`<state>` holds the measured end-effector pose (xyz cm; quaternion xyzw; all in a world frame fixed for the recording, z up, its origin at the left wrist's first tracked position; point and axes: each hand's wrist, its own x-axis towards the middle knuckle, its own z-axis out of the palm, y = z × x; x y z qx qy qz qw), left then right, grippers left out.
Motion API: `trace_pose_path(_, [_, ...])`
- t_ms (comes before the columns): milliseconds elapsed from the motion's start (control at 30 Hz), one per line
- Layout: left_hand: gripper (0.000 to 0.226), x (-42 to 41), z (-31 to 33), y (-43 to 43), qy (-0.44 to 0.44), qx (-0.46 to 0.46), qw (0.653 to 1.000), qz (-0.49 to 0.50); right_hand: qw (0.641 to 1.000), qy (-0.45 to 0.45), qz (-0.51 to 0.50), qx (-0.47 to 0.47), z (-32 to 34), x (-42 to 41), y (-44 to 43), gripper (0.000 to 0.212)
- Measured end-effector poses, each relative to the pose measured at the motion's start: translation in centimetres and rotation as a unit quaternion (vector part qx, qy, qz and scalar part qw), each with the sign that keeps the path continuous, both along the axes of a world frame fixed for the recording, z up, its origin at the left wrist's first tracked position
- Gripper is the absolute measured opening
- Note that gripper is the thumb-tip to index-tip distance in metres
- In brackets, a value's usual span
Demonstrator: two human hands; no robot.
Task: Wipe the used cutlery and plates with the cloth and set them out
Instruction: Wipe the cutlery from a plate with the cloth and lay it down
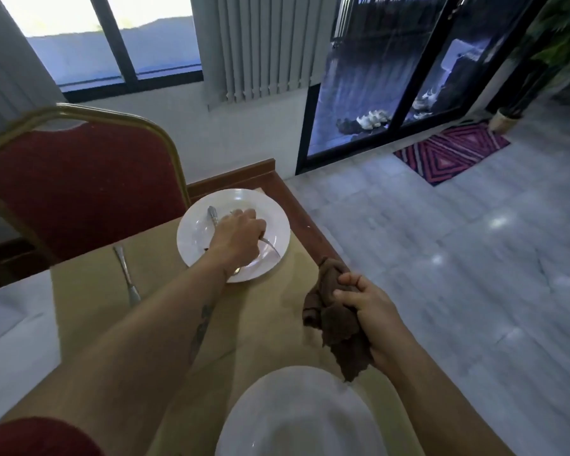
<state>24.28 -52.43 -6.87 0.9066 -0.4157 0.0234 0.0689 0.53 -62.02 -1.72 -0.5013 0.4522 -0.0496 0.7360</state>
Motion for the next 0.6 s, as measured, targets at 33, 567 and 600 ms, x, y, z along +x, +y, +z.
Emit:
trace_pose_path(33, [0.023,-0.1,0.3,0.0,-0.003,-0.009,1.0,-0.004,1.0,-0.004,-0.006,0.008,-0.1,0.0,0.0,0.02])
trace_pose_path(567, [0.01,-11.4,10.2,10.1,0.268,-0.286,0.919,0.045,0.959,-0.221,-0.091,0.151,2.2,2.4,8.3,0.025])
trace_pose_path(600, [0.01,-12.1,10.5,11.3,0.277,-0.284,0.916,0.055,0.959,-0.222,-0.092,0.15,2.7,2.5,9.2,0.023])
